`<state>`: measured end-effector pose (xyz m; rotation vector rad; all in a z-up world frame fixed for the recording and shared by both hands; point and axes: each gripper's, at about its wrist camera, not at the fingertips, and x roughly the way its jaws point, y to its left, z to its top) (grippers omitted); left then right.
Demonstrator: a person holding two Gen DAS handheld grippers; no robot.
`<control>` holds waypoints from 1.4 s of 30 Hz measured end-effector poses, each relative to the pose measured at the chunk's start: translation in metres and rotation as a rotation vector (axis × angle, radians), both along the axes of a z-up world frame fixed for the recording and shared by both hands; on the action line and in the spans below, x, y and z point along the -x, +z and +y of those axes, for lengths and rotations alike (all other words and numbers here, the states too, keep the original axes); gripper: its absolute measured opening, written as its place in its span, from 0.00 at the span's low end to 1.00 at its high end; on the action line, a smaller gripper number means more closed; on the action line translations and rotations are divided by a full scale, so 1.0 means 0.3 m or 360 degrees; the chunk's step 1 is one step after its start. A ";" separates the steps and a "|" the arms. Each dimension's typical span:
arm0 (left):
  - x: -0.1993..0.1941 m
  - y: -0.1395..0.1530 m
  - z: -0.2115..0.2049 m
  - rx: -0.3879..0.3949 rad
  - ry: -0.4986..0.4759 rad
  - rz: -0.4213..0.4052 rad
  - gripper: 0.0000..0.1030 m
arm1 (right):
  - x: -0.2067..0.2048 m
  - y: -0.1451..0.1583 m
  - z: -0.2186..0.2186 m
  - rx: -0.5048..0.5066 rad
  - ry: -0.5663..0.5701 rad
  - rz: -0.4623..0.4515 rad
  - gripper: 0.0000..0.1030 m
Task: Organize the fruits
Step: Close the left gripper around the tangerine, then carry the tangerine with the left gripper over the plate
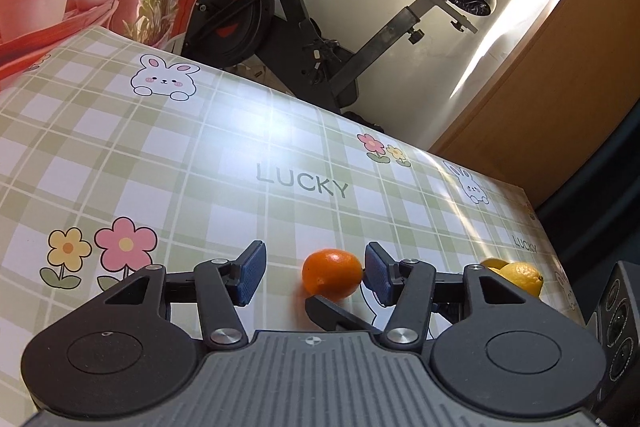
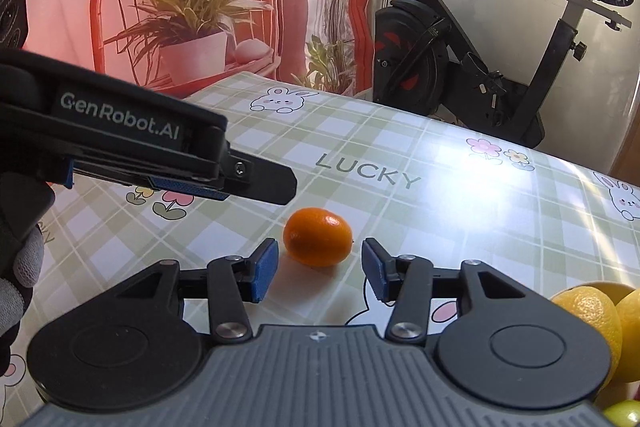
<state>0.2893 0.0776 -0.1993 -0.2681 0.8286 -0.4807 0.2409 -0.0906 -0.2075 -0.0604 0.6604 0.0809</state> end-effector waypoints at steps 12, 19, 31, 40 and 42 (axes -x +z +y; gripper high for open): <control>-0.025 -0.058 -0.040 0.0011 -0.0062 0.0092 0.52 | -0.033 -0.020 -0.003 -0.0036 -0.0004 0.0023 0.47; 0.001 -0.047 -0.056 -0.0063 -0.0132 0.0061 0.39 | -0.019 -0.016 -0.013 -0.0050 0.0007 0.0026 0.43; 0.123 0.043 -0.118 -0.0138 -0.0221 -0.0069 0.39 | 0.122 0.047 -0.025 -0.0096 -0.0026 -0.0070 0.42; 0.225 0.105 -0.250 -0.0184 -0.0341 -0.0149 0.39 | 0.268 0.128 -0.107 -0.0189 -0.0134 -0.0184 0.42; 0.246 0.113 -0.289 -0.0206 -0.0376 -0.0166 0.39 | 0.302 0.138 -0.134 -0.0218 -0.0169 -0.0201 0.42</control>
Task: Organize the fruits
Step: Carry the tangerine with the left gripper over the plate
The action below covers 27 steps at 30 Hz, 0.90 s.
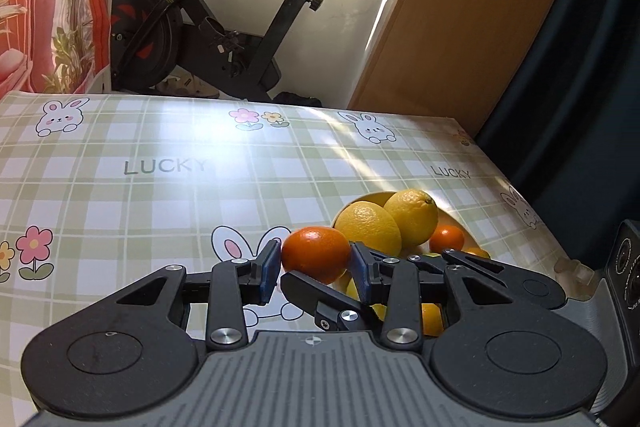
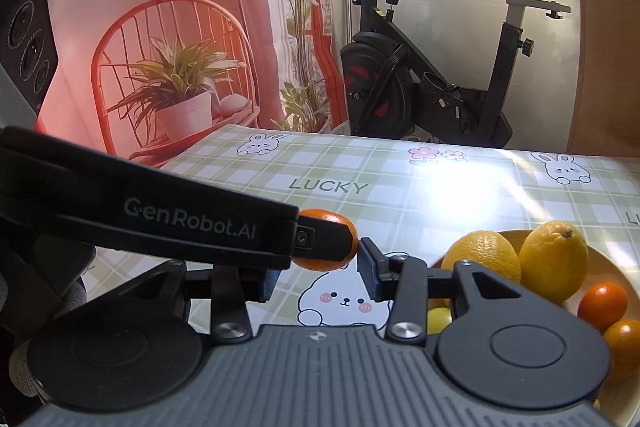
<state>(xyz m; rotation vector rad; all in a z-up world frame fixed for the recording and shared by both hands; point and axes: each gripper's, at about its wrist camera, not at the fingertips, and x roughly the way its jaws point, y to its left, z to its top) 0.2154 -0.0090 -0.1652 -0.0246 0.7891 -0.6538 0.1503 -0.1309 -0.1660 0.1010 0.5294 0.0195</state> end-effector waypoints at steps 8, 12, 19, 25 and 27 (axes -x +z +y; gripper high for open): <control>0.088 0.023 -0.182 -0.0067 -0.0139 -0.0051 0.39 | 0.146 0.038 -0.137 -0.0093 -0.0138 -0.0083 0.42; 0.134 0.009 -0.281 -0.0086 -0.0205 -0.0051 0.39 | 0.215 0.041 -0.216 -0.0154 -0.0201 -0.0110 0.43; 0.173 -0.030 -0.404 -0.0135 -0.0291 -0.0040 0.39 | 0.327 0.011 -0.358 -0.0235 -0.0306 -0.0122 0.43; 0.200 -0.053 -0.463 -0.0206 -0.0337 -0.0042 0.39 | 0.390 -0.022 -0.428 -0.0306 -0.0364 -0.0133 0.43; 0.200 -0.061 -0.471 -0.0220 -0.0332 -0.0032 0.39 | 0.400 -0.032 -0.438 -0.0316 -0.0364 -0.0136 0.43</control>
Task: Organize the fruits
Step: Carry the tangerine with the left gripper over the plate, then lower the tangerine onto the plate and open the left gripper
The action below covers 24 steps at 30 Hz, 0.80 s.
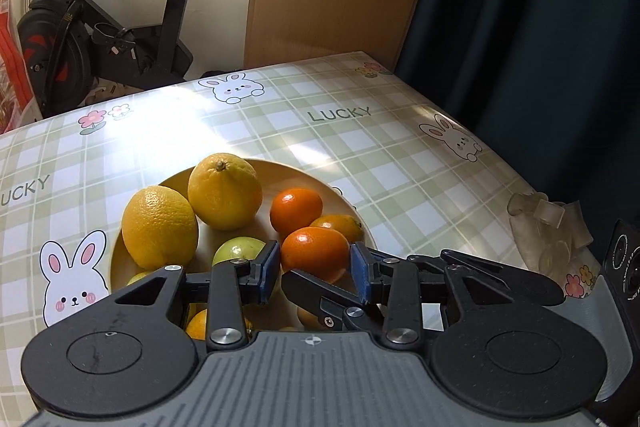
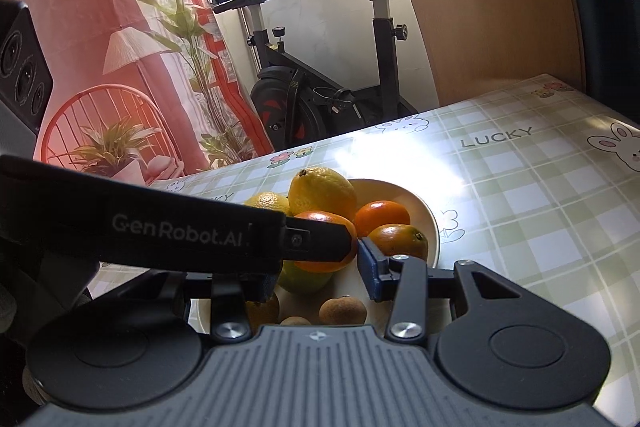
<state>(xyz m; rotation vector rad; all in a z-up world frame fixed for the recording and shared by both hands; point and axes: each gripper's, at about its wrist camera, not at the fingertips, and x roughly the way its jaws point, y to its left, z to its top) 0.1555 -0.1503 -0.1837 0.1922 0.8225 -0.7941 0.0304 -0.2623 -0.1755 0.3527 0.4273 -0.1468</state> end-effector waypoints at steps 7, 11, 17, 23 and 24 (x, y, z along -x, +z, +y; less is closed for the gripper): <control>-0.011 -0.010 -0.005 -0.0002 0.0023 0.0011 0.39 | 0.007 -0.024 -0.009 0.0018 0.0027 -0.0016 0.43; -0.012 -0.011 -0.005 0.0009 0.0021 0.0019 0.39 | -0.004 -0.030 -0.001 0.0056 0.0035 -0.0020 0.43; -0.012 -0.014 0.012 0.0037 0.0039 0.0026 0.41 | -0.007 -0.052 0.000 0.0054 0.0033 0.0017 0.44; -0.004 0.000 0.055 0.0075 0.0101 -0.0016 0.57 | -0.011 -0.055 0.000 0.0051 0.0031 0.0027 0.45; -0.002 0.004 0.066 0.0086 0.0117 -0.0021 0.57 | -0.012 -0.056 0.003 0.0055 0.0036 0.0030 0.45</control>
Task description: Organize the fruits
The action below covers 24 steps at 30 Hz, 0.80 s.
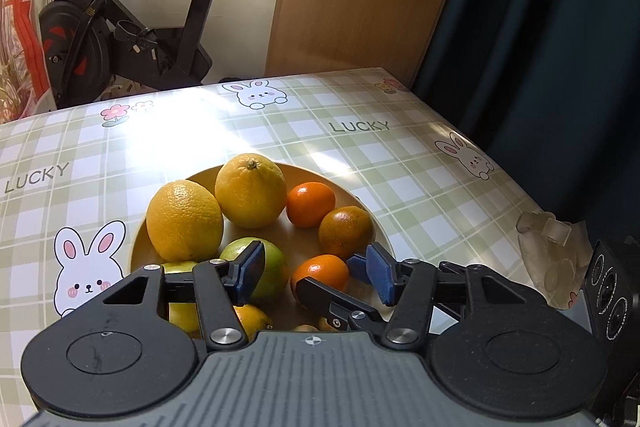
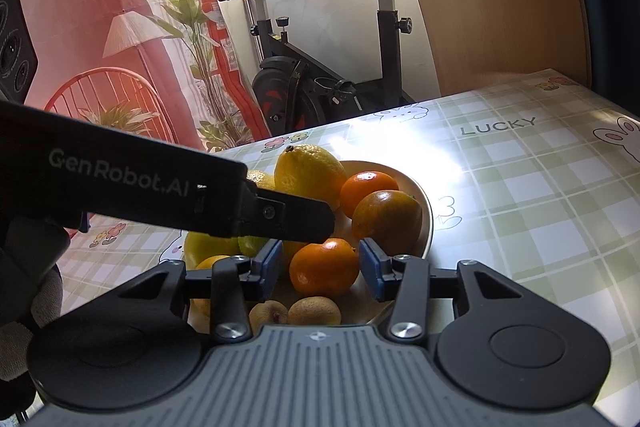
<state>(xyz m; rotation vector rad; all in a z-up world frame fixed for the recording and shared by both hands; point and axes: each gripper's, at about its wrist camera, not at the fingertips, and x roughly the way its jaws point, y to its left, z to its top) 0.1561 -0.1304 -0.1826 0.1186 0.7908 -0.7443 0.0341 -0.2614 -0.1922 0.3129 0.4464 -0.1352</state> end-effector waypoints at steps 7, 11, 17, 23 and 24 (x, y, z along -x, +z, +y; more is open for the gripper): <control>0.029 0.048 0.111 0.0025 0.0234 -0.0094 0.71 | 0.001 -0.002 0.007 0.0011 0.0020 -0.0009 0.50; 0.056 0.086 0.184 0.0034 0.0334 -0.0151 0.78 | 0.018 0.009 0.008 0.0018 0.0019 -0.0021 0.69; 0.117 0.162 0.252 -0.0022 0.0422 -0.0317 0.89 | 0.053 0.062 0.018 0.0058 0.0014 -0.0058 0.87; 0.187 0.241 0.308 -0.0008 0.0535 -0.0409 0.90 | 0.094 0.160 0.057 0.0057 0.0079 -0.0078 1.00; 0.199 0.257 0.319 0.0002 0.0553 -0.0422 0.90 | 0.104 0.178 0.067 0.0053 0.0081 -0.0081 1.00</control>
